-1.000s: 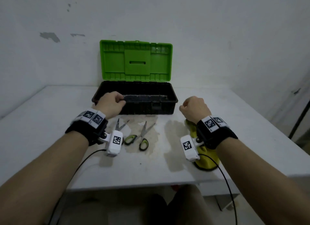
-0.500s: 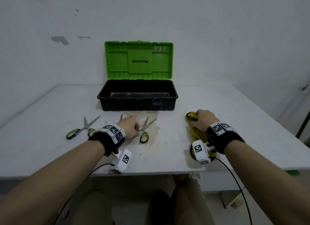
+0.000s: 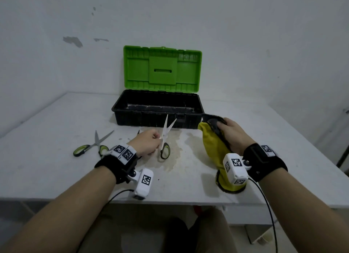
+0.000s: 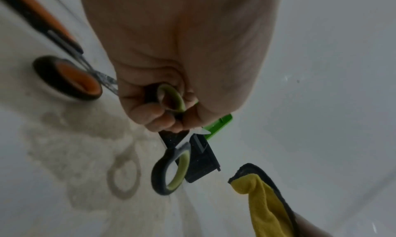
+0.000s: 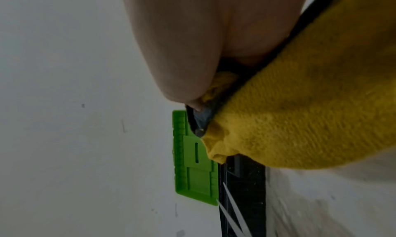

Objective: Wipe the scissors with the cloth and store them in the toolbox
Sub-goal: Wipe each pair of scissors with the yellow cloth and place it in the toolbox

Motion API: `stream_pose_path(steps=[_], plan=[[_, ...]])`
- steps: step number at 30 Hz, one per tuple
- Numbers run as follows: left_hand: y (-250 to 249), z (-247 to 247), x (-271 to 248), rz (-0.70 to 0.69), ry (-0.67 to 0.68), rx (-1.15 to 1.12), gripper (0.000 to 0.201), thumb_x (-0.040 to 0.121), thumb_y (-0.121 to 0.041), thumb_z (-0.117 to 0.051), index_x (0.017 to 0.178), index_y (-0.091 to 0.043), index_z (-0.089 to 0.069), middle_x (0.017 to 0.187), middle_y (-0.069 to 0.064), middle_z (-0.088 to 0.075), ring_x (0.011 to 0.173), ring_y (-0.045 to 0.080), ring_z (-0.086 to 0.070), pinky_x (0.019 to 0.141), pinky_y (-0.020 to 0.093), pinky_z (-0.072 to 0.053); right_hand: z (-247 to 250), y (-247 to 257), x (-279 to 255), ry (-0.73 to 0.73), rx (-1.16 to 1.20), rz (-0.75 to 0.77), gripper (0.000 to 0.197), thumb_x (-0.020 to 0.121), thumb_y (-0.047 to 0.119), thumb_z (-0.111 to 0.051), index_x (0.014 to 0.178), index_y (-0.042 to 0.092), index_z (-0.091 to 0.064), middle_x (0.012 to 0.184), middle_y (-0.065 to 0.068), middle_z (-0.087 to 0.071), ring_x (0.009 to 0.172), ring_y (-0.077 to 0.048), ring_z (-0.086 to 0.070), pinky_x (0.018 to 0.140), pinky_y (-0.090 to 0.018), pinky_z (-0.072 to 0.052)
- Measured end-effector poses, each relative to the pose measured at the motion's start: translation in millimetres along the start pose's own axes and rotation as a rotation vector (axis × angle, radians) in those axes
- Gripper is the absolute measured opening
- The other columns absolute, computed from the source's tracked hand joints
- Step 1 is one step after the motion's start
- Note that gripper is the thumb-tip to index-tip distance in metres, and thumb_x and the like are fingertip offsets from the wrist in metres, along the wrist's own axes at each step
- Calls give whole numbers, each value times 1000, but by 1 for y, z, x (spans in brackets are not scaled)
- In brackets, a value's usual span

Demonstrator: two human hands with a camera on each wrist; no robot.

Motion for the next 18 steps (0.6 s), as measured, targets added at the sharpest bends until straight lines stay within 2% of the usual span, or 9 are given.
stream_pose_path(steps=[3,6,8,10,12,14,15,16,18], plan=[[2,-7,-2,12,-41,-177,10,95,-22,-56,86,-18,-56,71,7,-59,58,19,-51,55,29,-42,-6,-1,-4,22,92,-68,35,97,26,-57,128,18,-41,110,-15,-63,86,-24,-65,71,-35,-55],[7,-16,-3,29,-52,-234,12,93,-27,-62,88,-18,-57,71,6,-60,60,20,-52,58,31,-43,3,-12,-5,85,-343,-44,63,83,28,-74,127,31,-29,99,-13,-61,75,-28,-63,61,-36,-53],[9,-20,-2,24,-68,-217,12,92,-31,-64,88,-21,-58,71,4,-62,60,20,-55,59,31,-46,7,-24,-4,124,-597,-30,57,83,24,-70,123,33,-31,93,-11,-59,66,-24,-55,56,-37,-47],[7,-25,-2,18,-62,-215,12,93,-31,-64,90,-21,-58,70,4,-62,59,18,-55,56,28,-45,9,-29,-3,136,-787,3,52,86,19,-64,125,31,-32,100,-12,-58,70,-23,-55,61,-34,-47],[4,-30,-3,22,-42,-233,13,95,-28,-63,96,-16,-59,69,5,-59,57,17,-52,52,26,-42,11,-26,-3,63,-998,113,53,86,18,-61,130,32,-35,119,-13,-46,95,-31,-53,83,-39,-47],[2,-36,-2,24,-22,-243,15,95,-27,-62,97,-13,-59,69,7,-58,58,19,-51,52,28,-41,9,-14,-13,-33,-1268,259,39,88,29,-59,124,37,-48,128,-7,-36,112,-35,-39,98,-46,-35],[2,-40,-1,22,-12,-250,15,94,-27,-63,95,-13,-59,70,9,-58,59,20,-51,54,30,-41,7,-10,-17,-36,-1388,281,26,89,41,-56,116,38,-57,123,-3,-39,111,-32,-36,97,-47,-32],[2,-43,0,23,-1,-256,15,93,-28,-63,92,-14,-59,70,9,-58,60,21,-51,57,32,-41,5,-10,-20,2,-1479,245,24,90,53,-51,104,39,-63,113,1,-46,107,-28,-36,95,-49,-29],[0,-49,0,19,14,-260,14,92,-29,-63,88,-16,-59,70,9,-57,60,22,-50,60,35,-41,8,-16,-23,92,-1551,81,44,85,68,-46,81,30,-67,84,5,-55,94,-23,-40,91,-50,-25]])
Point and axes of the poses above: each hand's wrist, its own x-axis towards the middle knuckle, its own z-axis out of the back of the hand, y = z × x, the point moved 7 cm from there along x, towards the middle knuckle
